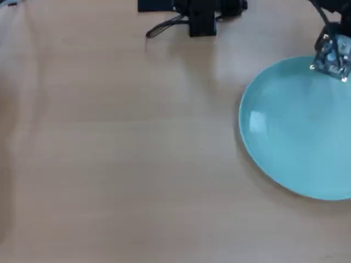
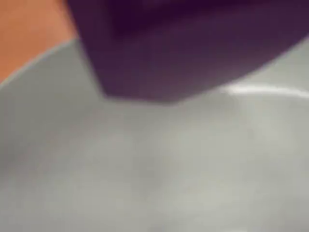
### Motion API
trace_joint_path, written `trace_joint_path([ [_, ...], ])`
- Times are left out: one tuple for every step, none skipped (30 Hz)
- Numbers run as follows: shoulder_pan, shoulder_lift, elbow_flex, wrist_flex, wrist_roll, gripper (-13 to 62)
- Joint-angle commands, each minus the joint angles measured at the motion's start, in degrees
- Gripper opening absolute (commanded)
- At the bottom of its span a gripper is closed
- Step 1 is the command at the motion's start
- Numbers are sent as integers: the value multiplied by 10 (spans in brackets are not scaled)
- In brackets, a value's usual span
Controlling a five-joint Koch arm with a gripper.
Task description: Move the green bowl from right to left
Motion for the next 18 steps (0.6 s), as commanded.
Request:
trace_joint_path([
  [-34,4,-22,-7,10,-62],
  [-42,4,-23,-7,10,-62],
  [-52,3,-24,-7,10,-62],
  [-58,3,-24,-7,11,-62],
  [-63,3,-23,-6,11,-62],
  [-67,3,-22,-6,11,-62],
  [-69,3,-21,-6,11,-62],
  [-70,3,-22,-7,11,-62],
  [-71,3,-23,-6,10,-62],
  [-70,3,-24,-6,9,-62],
  [-70,4,-25,-7,5,-62],
  [-69,4,-25,-6,3,-62],
  [-69,4,-25,-7,3,-62],
  [-69,4,-25,-7,2,-62],
  [-68,4,-25,-7,3,-63],
  [-67,3,-25,-6,3,-63],
  [-67,3,-25,-4,3,-63],
  [-67,4,-24,-3,3,-62],
])
